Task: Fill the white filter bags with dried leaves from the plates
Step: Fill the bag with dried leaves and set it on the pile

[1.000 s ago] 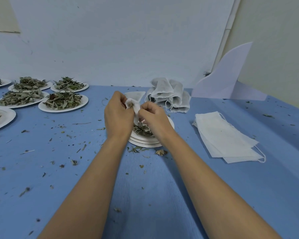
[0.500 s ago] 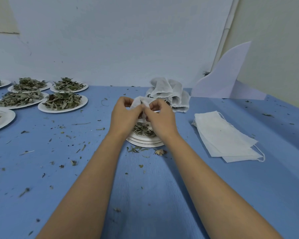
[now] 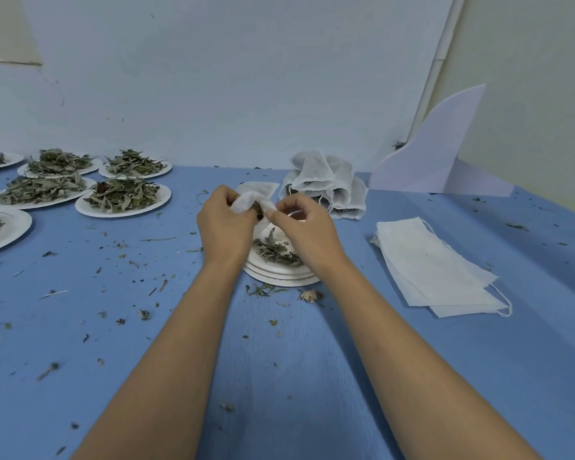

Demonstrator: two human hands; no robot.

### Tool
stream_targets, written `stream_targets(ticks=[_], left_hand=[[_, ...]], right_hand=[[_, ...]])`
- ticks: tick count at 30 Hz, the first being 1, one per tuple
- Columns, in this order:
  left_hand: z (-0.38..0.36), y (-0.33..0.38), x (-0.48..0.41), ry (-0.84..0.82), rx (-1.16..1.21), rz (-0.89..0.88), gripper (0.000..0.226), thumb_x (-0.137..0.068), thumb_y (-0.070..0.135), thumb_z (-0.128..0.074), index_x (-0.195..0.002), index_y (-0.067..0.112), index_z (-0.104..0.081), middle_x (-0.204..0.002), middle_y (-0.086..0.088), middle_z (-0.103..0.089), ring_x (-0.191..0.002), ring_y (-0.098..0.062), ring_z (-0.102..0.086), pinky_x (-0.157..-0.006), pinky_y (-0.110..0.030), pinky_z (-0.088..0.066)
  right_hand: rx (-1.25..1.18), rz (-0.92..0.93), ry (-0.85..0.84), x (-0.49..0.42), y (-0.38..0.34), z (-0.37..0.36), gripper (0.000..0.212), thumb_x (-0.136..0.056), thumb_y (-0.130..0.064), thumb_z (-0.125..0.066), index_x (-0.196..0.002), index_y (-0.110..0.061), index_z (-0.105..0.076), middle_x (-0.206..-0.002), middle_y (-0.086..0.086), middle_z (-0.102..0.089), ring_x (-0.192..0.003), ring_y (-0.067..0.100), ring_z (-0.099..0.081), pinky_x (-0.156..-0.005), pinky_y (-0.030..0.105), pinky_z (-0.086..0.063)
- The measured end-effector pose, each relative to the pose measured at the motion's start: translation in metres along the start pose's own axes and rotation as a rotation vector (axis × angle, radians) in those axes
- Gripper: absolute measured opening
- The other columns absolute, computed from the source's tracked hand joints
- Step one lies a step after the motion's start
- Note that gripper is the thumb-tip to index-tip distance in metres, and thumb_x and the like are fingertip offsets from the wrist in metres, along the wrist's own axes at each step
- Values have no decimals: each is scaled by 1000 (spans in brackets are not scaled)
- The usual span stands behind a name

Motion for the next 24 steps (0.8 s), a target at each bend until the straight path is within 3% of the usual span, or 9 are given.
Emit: stream_targets(ticks=[1,3,5,7,9,13,16,20,24], left_hand=[[1,0,0,13,17,15,29,-80,14,-66,-66,19,-42,-65,8,-44,-56,-5,-38,-49,-10,-34],[4,-2,-2,66,70,63,21,-80,19,-67,-77,16,-47,-69,10,-44,-59,-2,-40,-51,-6,-35],[7,-6,-4,115,135,118,22,-82,21,-67,-87,14,-47,-73,12,-44,-62,-1,-42,-52,-5,-35],[8,-11,-6,121,185,165,23,-84,23,-67,-91,15,-47,-75,11,-45,-64,0,-43,-52,-8,-36],[6,-13,-6,101,210,186,23,-84,23,-68,-93,14,-49,-77,10,-47,-65,-1,-45,-55,-11,-36],[5,-14,-4,91,237,202,21,-85,21,-68,-92,14,-49,-75,9,-49,-65,-5,-46,-57,-16,-38],[4,-14,-3,81,255,216,19,-85,20,-67,-86,17,-48,-76,7,-49,-66,-7,-48,-59,-19,-39],[5,-15,-3,79,254,226,25,-86,19,-66,-75,24,-44,-74,6,-48,-63,-7,-46,-56,-19,-38],[3,-17,-4,85,261,234,19,-86,19,-65,-80,20,-47,-73,7,-48,-62,-5,-45,-54,-17,-36]], right_hand=[[71,-15,-20,-1,4,1,16,-85,-31,-68,-97,-23,-62,-103,-10,-60,-92,-4,-56,-82,14,-42],[317,-21,-89,-3,12,3,50,-84,-45,-65,-128,-25,-52,-135,-7,-46,-129,7,-36,-106,26,-30],[605,-18,-189,-4,19,-2,73,-85,-55,-59,-146,-27,-31,-155,-1,-24,-145,19,-10,-116,36,-13],[783,-14,-304,-3,27,-12,75,-88,-60,-50,-150,-34,-17,-161,0,-4,-147,26,6,-118,45,-3],[859,20,-388,-2,33,-20,64,-94,-56,-43,-150,-38,-18,-161,0,2,-147,28,9,-117,47,-2],[907,50,-446,-5,35,-23,43,-102,-34,-37,-144,-30,-38,-160,3,-9,-147,25,-3,-116,46,-7],[821,17,-380,-11,34,-15,39,-102,-25,-40,-141,-22,-45,-158,8,-18,-147,24,-11,-113,34,-16],[763,4,-223,-19,28,-4,44,-100,-26,-45,-143,-21,-41,-156,8,-25,-144,22,-22,-107,31,-25],[823,-38,-339,-24,31,-14,45,-103,-28,-36,-147,-19,-33,-158,13,-17,-142,27,-23,-105,35,-28]])
Point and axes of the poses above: each hand's wrist, its own x-axis away from the middle knuckle, its own z-axis out of the back of the hand, y = z × x, the point moved 5 cm from there along -x, towards the middle knuckle
